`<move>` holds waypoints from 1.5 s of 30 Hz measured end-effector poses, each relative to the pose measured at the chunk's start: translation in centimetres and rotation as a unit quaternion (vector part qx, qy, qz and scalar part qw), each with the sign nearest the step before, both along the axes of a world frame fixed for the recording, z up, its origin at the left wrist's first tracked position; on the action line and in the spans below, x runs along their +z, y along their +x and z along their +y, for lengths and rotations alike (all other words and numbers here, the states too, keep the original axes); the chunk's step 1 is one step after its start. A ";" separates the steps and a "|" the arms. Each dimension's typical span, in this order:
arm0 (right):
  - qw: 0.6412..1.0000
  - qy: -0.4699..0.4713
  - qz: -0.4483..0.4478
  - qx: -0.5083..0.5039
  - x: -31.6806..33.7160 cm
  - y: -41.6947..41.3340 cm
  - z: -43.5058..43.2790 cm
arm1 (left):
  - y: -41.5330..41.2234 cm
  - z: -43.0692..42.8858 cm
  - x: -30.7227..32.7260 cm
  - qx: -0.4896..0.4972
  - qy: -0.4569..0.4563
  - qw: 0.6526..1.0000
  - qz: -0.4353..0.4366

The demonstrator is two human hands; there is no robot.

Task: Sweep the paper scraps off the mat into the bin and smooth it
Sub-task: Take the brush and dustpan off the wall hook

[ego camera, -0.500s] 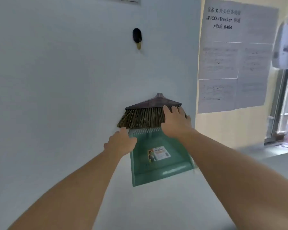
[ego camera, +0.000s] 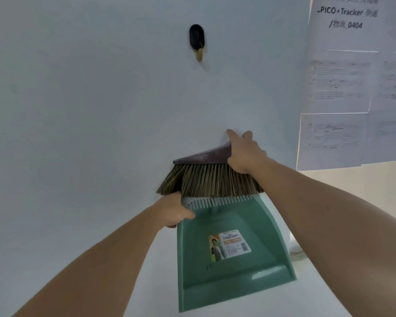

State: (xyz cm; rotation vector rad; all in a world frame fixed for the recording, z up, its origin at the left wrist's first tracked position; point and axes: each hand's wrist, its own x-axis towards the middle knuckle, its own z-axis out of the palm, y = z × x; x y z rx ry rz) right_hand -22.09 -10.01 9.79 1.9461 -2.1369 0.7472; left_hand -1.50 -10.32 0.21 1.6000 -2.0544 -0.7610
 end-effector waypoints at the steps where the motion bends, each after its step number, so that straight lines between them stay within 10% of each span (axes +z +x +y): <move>1: 1.000 -0.005 0.003 -0.003 0.2 0.0 -0.1 | 0.0 -0.1 0.1 -0.001 0.010 1.000 0.008; 35: 0.988 -0.146 0.019 -0.056 2.8 4.8 14.6 | 4.5 10.6 3.0 0.053 -0.069 0.994 0.064; 45: 0.993 -0.089 -0.048 -0.065 -2.9 5.7 26.5 | 6.5 19.9 -0.6 -0.003 0.037 0.996 0.081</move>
